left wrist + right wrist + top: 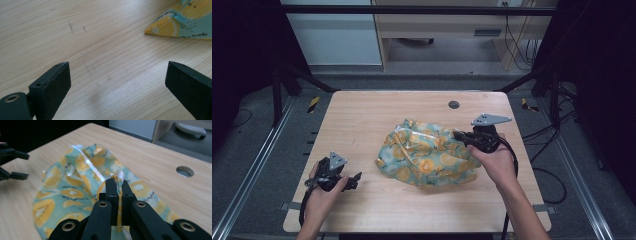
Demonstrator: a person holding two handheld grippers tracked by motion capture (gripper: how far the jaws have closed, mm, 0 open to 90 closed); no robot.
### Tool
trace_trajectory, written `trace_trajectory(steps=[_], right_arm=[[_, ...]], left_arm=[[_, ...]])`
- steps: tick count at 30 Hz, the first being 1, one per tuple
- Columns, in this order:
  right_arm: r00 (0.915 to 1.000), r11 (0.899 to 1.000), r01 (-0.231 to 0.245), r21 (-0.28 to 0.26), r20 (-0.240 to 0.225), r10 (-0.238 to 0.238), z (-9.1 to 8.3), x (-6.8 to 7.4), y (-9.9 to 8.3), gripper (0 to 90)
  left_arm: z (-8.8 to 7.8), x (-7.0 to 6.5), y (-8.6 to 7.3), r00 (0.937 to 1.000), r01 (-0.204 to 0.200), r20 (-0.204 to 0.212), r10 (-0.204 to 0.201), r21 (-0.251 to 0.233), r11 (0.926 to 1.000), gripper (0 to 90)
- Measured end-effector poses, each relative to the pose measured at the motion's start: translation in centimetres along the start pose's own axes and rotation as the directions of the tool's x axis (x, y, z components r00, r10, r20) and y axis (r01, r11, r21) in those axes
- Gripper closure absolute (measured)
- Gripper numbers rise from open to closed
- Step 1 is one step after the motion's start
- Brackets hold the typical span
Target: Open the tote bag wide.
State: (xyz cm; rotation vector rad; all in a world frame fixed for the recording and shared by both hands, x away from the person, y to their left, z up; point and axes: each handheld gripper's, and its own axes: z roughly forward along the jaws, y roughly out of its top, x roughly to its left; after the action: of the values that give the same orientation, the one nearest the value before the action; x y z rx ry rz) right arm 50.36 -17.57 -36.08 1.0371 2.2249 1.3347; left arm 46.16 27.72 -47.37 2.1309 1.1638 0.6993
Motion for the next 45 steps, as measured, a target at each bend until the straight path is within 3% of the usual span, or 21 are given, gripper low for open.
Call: trace_trajectory(steps=[6, 13, 16, 23, 25, 30, 34, 42, 45], right_arm=[[0.9983, 0.997, 0.039, -0.060, -0.041, -0.042, -2.1, 2.2, 0.6, 89.2], [0.9952, 0.993, 0.054, -0.104, -0.076, -0.062, -3.1, 3.5, 1.3, 89.3], [0.9920, 0.991, 0.075, -0.110, -0.093, -0.085, -3.6, 4.3, 1.2, 89.3], [0.9786, 0.984, 0.117, -0.136, -0.153, -0.138, -5.0, 6.8, 0.0, 89.3], [0.9735, 0.982, 0.128, -0.142, -0.171, -0.151, -5.3, 7.5, -0.4, 89.3], [0.9613, 0.978, 0.152, -0.145, -0.208, -0.181, -5.6, 8.8, -1.3, 89.3], [0.9473, 0.977, 0.180, -0.111, -0.248, -0.202, -5.3, 10.0, -3.2, 89.3], [0.9339, 0.980, 0.187, -0.074, -0.296, -0.201, -4.7, 10.7, -5.8, 89.3], [0.9304, 0.980, 0.190, -0.063, -0.307, -0.200, -4.5, 10.8, -6.3, 89.3]], left_arm=[[-0.2, 0.0, 0.0, 1.0000, 0.007, 0.005, -0.007, -0.007, 1.0000, 6.5], [-0.4, 0.1, 0.1, 0.9999, 0.013, 0.009, -0.013, -0.016, 0.9998, 7.6], [-0.8, 0.2, 0.3, 0.9998, 0.020, 0.010, -0.019, -0.035, 0.9992, 7.9], [-1.9, -0.4, 1.8, 0.9982, 0.033, 0.054, -0.028, -0.107, 0.9937, 9.6], [-2.5, -1.0, 2.9, 0.9971, 0.018, 0.076, -0.008, -0.127, 0.9918, 9.7], [-3.1, -1.6, 4.5, 0.9967, -0.010, 0.078, 0.022, -0.153, 0.9882, 10.2], [-3.7, -2.3, 7.0, 0.9944, -0.027, 0.096, 0.045, -0.177, 0.9838, 10.2], [-3.5, -3.2, 11.4, 0.9903, -0.055, 0.115, 0.077, -0.185, 0.9812, 11.0], [-3.2, -3.7, 12.3, 0.9890, -0.066, 0.119, 0.089, -0.183, 0.9808, 11.6]])
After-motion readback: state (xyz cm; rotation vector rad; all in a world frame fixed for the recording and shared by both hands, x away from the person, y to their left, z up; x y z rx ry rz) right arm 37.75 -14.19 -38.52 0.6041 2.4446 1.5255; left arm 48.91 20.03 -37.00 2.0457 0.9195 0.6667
